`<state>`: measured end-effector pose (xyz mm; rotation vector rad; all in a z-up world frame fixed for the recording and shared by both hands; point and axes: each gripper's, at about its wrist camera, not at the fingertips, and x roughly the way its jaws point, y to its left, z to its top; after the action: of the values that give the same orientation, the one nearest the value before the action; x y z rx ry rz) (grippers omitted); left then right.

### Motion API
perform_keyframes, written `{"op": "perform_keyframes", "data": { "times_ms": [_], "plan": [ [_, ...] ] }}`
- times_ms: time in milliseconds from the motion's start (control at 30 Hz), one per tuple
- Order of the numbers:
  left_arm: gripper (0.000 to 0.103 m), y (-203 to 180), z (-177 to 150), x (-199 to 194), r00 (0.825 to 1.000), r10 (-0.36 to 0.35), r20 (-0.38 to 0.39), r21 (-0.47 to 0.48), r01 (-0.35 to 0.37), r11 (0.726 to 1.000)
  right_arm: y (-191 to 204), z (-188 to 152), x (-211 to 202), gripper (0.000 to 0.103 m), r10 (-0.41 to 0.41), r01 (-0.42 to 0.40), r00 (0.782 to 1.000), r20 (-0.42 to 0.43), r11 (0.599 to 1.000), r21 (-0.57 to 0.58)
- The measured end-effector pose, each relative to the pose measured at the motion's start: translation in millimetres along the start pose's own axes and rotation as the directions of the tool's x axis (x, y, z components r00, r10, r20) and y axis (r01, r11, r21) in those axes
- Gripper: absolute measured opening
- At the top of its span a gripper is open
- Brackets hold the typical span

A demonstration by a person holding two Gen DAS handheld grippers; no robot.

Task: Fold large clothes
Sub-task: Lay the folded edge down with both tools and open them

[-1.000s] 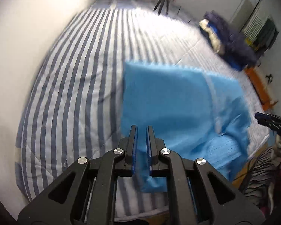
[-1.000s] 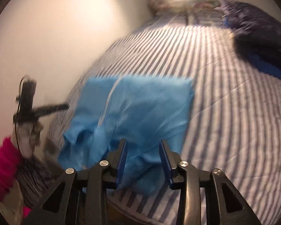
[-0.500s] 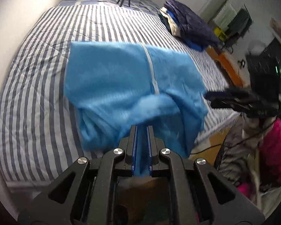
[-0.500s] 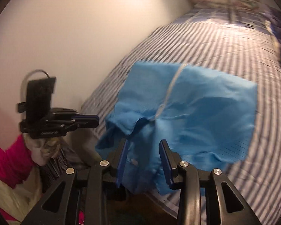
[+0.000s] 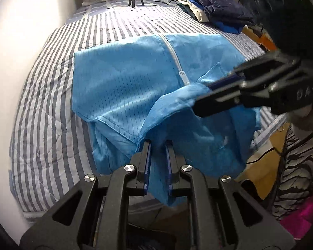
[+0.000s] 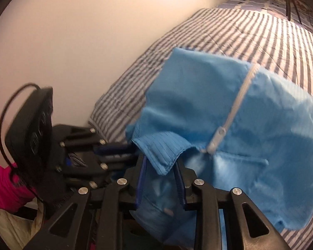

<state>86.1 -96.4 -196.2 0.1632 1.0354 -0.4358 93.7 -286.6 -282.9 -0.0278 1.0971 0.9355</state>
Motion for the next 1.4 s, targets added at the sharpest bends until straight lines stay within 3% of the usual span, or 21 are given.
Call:
{"op": "perform_keyframes", "data": {
  "times_ms": [267, 500, 600, 767, 900, 1033, 1200, 1267, 1300, 1333, 1400],
  "plan": [
    [0.011, -8.2, -6.8, 5.7, 1.000, -0.028, 0.005, 0.066, 0.028, 0.997, -12.3, 35.8, 18.7, 0.027, -0.010, 0.010, 1.000, 0.015, 1.000, 0.026],
    [0.008, 2.2, -13.1, 11.4, 0.998, -0.055, -0.021, 0.045, 0.056, 0.997, -37.4, 57.7, 58.9, 0.025, -0.118, 0.120, 0.993, -0.030, 0.990, 0.077],
    [0.008, 9.5, -11.9, 1.2, 0.997, -0.080, 0.002, 0.013, 0.080, 0.997, -37.5, 55.4, 41.8, 0.027, -0.115, 0.113, 0.993, 0.017, 0.989, 0.097],
    [0.010, 27.5, 2.2, -16.0, 0.987, -0.146, 0.062, -0.070, 0.151, 0.986, -38.1, 22.1, -32.7, 0.032, -0.115, 0.091, 0.982, 0.148, 0.983, 0.160],
    [0.029, 24.7, 17.0, -5.2, 0.989, -0.138, 0.054, -0.035, 0.140, 0.989, -37.1, 4.1, -60.4, 0.032, -0.135, 0.112, 0.978, 0.158, 0.983, 0.147],
    [0.029, 10.8, 20.4, 6.1, 0.991, -0.129, 0.025, -0.002, 0.129, 0.992, -35.6, 9.6, -47.6, 0.039, -0.109, 0.101, 0.988, 0.108, 0.991, 0.084],
    [0.029, -15.9, 11.0, 11.1, 1.000, -0.002, 0.029, 0.129, -0.002, 0.992, -44.1, 33.9, -9.9, 0.042, -0.019, 0.017, 1.000, 0.023, 0.997, 0.071],
    [0.021, -16.0, 9.5, 17.2, 0.999, 0.031, 0.022, 0.133, -0.033, 0.991, -47.0, 41.6, 9.0, 0.043, 0.008, -0.007, 1.000, -0.016, 0.998, 0.069],
    [0.006, -15.4, 8.8, 19.8, 0.999, 0.047, 0.021, 0.136, -0.049, 0.989, -47.6, 43.0, 14.6, 0.043, 0.004, -0.003, 1.000, -0.023, 0.998, 0.067],
    [0.005, -14.8, 7.9, 21.6, 0.999, 0.049, 0.020, 0.142, -0.052, 0.989, -49.7, 45.2, 21.8, 0.042, 0.012, -0.010, 0.999, -0.034, 0.997, 0.072],
    [0.001, -14.7, 5.8, 21.1, 0.998, 0.049, 0.036, 0.156, -0.054, 0.986, -51.6, 44.6, 29.0, 0.024, 0.055, -0.051, 0.998, -0.038, 0.994, 0.094]
  ]
}}
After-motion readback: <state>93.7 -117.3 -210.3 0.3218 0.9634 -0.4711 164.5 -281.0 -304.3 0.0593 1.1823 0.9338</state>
